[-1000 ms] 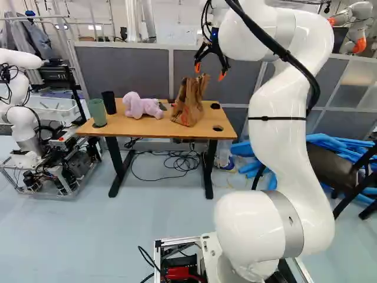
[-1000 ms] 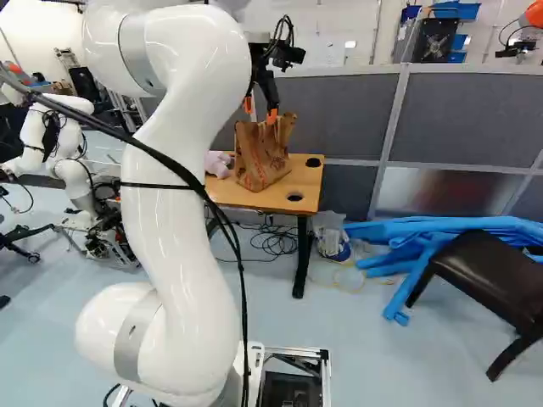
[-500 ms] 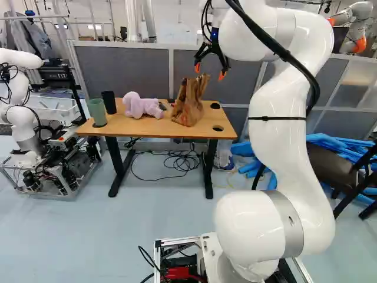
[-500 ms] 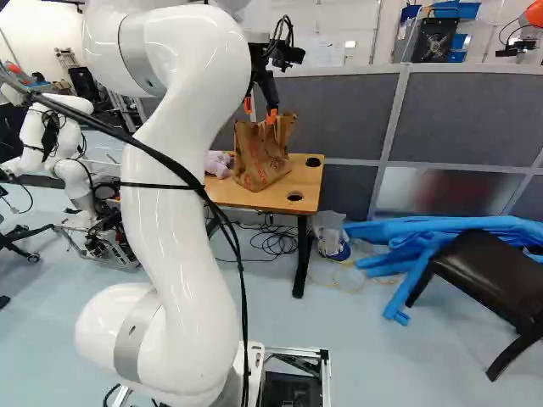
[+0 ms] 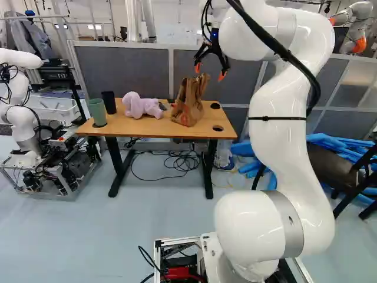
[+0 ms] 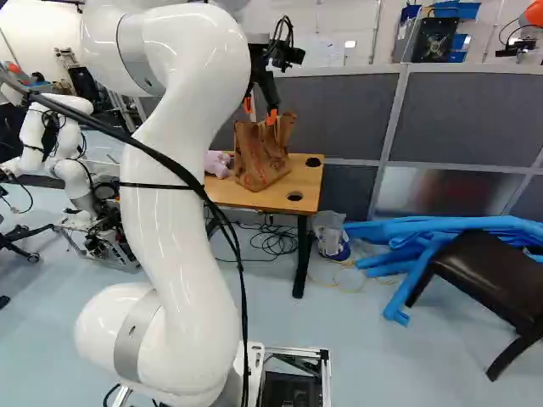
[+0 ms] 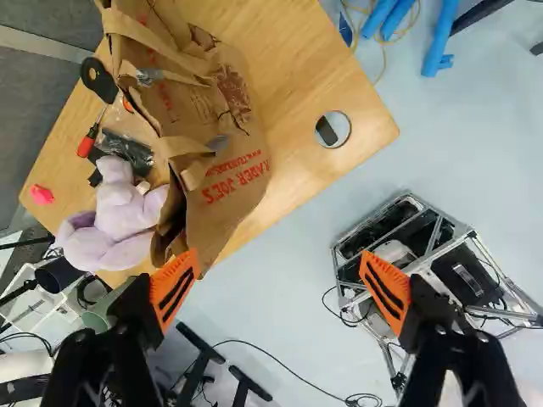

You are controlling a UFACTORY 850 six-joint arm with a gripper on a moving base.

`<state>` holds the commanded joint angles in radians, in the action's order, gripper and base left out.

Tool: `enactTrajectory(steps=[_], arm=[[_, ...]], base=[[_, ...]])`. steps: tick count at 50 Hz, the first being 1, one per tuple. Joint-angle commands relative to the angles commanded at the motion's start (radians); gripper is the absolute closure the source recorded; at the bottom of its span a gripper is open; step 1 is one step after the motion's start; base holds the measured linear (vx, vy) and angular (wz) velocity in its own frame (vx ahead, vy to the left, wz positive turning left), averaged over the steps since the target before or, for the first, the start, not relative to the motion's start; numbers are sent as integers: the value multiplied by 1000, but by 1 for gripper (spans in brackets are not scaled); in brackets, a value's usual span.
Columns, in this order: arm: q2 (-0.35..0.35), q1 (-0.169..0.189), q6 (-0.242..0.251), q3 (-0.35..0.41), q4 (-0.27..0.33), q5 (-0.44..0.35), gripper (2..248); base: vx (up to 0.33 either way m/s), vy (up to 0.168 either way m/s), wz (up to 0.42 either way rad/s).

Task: Pick up the bag on the ground and place it on the table

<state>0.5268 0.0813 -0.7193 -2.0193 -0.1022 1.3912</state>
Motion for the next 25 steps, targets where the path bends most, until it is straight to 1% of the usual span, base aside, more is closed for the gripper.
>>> enactTrajectory(steps=[13, 25], arm=[[-14, -1, 13, 34, 2, -40, 3], [-33, -3, 30, 80, 4, -94, 3]], base=[[0, 0, 0], [0, 0, 0]])
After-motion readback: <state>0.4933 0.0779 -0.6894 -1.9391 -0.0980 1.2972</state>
